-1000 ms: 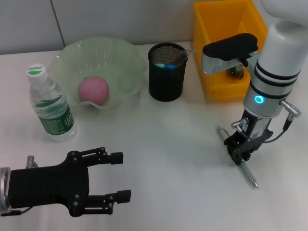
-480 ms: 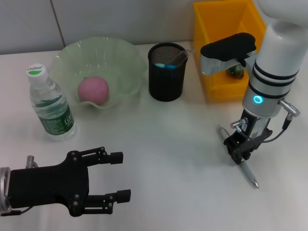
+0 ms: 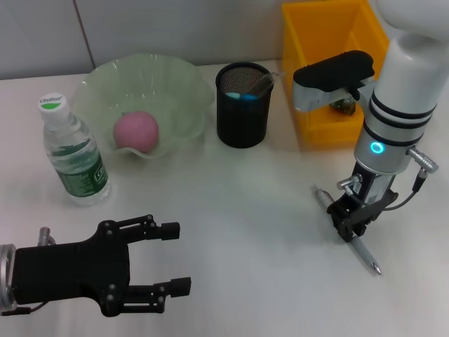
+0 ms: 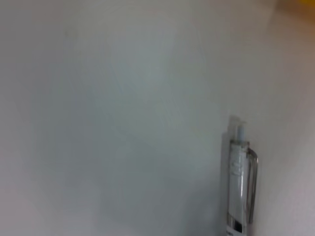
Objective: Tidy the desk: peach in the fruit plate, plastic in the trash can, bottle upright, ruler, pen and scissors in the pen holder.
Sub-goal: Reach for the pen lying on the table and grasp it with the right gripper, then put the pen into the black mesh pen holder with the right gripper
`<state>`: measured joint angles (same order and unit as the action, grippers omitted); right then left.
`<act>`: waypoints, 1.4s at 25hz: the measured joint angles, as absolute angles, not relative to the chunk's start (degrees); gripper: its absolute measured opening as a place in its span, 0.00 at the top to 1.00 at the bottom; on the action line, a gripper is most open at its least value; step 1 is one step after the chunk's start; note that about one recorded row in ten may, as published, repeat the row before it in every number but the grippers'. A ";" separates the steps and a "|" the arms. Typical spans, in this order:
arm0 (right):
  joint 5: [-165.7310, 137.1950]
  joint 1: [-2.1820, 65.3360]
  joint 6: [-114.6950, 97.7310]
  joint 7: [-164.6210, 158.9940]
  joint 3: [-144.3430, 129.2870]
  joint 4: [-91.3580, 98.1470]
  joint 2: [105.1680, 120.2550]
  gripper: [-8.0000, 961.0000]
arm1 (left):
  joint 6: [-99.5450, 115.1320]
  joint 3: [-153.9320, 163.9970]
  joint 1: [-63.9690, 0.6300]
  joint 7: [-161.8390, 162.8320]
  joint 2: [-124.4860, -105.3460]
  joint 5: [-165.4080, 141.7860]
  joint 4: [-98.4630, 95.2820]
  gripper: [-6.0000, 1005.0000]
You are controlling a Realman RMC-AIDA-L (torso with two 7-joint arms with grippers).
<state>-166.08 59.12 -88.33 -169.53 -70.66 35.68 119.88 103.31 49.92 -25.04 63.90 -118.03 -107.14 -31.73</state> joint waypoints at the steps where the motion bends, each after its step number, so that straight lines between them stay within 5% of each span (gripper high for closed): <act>1: -166.07 59.11 -88.33 -169.53 -70.66 35.68 119.88 0.83 | 103.39 49.92 -25.05 63.90 -118.03 -107.14 -31.73 0.19; 22: -165.12 58.08 -88.68 -169.38 -70.74 37.77 119.88 0.86 | 103.53 49.61 -24.94 63.86 -118.11 -107.14 -31.73 0.19; 35: -156.90 49.06 -93.67 -169.12 -77.20 58.93 119.48 0.86 | 103.09 49.37 -24.28 63.46 -118.03 -106.78 -31.71 0.19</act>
<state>-156.90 49.06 -93.67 -169.12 -77.20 58.93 119.48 103.09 49.37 -24.27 63.46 -118.03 -106.78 -31.71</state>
